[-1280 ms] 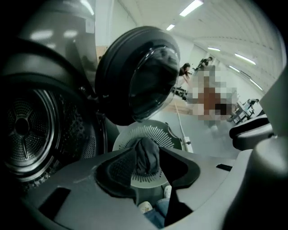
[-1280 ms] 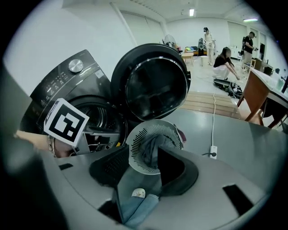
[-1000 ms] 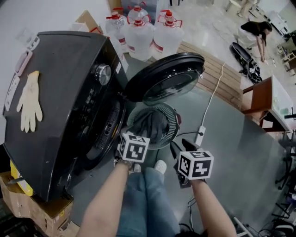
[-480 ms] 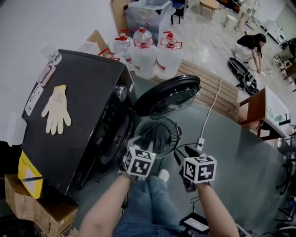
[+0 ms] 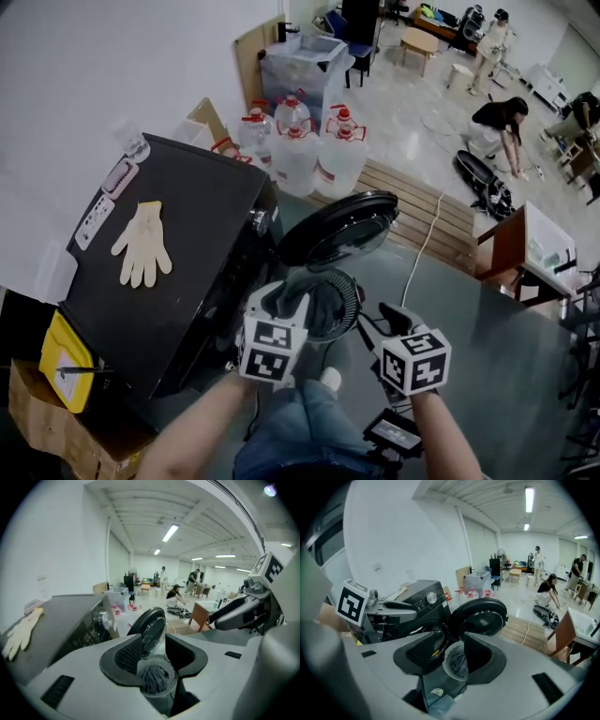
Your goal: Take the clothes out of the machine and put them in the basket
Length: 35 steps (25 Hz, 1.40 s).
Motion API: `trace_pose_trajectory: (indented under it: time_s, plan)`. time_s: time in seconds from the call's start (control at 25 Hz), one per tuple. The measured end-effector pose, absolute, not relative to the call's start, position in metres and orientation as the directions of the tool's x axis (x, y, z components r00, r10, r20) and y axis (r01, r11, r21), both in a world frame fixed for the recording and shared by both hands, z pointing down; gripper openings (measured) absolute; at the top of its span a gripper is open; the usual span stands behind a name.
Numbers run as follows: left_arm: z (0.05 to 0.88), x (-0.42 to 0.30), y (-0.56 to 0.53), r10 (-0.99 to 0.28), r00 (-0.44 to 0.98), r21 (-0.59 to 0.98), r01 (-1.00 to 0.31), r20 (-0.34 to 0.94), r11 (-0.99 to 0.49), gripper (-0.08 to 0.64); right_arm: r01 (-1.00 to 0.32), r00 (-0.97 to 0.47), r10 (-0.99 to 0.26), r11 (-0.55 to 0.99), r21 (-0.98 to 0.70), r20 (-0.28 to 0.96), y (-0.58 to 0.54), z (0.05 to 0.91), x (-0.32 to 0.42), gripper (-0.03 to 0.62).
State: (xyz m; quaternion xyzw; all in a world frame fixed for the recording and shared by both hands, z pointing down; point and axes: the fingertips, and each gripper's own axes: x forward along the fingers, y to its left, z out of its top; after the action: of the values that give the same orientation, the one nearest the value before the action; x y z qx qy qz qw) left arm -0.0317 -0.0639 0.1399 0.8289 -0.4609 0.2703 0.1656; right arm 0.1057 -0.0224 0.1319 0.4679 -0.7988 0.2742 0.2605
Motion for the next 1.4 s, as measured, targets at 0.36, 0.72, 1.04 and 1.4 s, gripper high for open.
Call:
trace_pose_trajectory:
  time_s: [0.36,0.72,1.04,1.4]
  plan:
    - [0.04,-0.06,-0.077,-0.785,0.446,-0.01,-0.867,0.429,-0.498,0.156,-0.883,-0.433,-0.75,0.465,-0.067,0.5,-0.038,0.036,0.088,0.149]
    - [-0.052,-0.073,-0.074,-0.858,0.469,-0.139,-0.854,0.209,-0.501,0.156,-0.882,-0.451,-0.842,0.472,-0.001,0.296,-0.04,-0.048,0.078,0.141]
    - [-0.098,-0.079,-0.071,-0.882,0.464,-0.215,-0.856,0.084,-0.471,0.144,-0.885,-0.418,-0.893,0.441,0.149,0.165,-0.039,-0.099,0.084,0.129]
    - [-0.14,-0.083,-0.06,-0.885,0.462,-0.303,-0.853,-0.059,-0.425,0.047,-0.877,-0.405,-0.914,0.389,0.281,0.0,-0.031,-0.144,0.084,0.072]
